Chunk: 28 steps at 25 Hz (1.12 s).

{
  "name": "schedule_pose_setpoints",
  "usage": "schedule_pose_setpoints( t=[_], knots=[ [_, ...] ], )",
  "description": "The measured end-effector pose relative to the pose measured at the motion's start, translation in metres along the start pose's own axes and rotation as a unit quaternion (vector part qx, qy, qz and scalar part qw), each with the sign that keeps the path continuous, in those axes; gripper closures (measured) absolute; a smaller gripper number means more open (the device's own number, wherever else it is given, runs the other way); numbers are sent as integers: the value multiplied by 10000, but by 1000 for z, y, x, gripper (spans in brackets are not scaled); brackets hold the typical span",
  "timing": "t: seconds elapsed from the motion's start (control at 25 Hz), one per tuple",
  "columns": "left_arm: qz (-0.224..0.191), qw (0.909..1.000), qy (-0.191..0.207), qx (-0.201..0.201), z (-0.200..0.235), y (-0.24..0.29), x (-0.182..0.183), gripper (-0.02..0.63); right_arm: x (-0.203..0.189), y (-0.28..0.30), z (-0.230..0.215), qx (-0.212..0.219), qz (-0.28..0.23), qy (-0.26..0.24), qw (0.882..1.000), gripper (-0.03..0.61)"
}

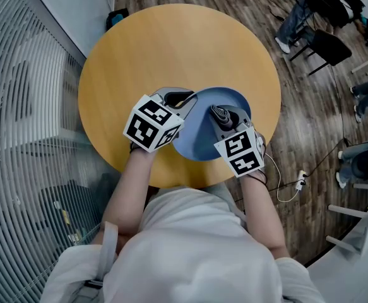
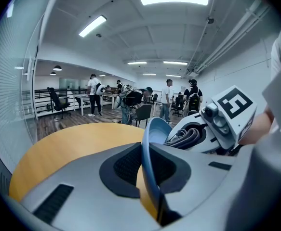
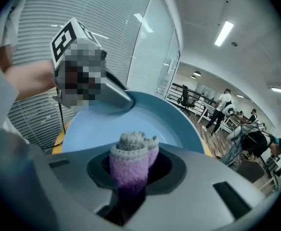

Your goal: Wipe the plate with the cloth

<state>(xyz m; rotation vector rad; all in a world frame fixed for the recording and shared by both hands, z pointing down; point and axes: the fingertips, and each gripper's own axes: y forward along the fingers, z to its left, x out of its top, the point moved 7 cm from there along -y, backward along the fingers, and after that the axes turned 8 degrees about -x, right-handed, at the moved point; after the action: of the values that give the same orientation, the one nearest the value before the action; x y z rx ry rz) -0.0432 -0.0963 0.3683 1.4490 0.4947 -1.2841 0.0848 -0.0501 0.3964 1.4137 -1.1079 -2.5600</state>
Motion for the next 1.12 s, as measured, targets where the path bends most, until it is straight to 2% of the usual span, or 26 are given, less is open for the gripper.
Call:
schedule_pose_setpoints(
  t=[0.72, 1.12],
  knots=[
    [25, 10000, -37, -42, -3, 4, -5, 586, 24, 10, 69, 816, -196, -559, 9949, 489],
    [-10, 10000, -32, -87, 3, 5, -4, 586, 33, 16, 93, 1285, -314, -659, 9890, 489]
  ],
)
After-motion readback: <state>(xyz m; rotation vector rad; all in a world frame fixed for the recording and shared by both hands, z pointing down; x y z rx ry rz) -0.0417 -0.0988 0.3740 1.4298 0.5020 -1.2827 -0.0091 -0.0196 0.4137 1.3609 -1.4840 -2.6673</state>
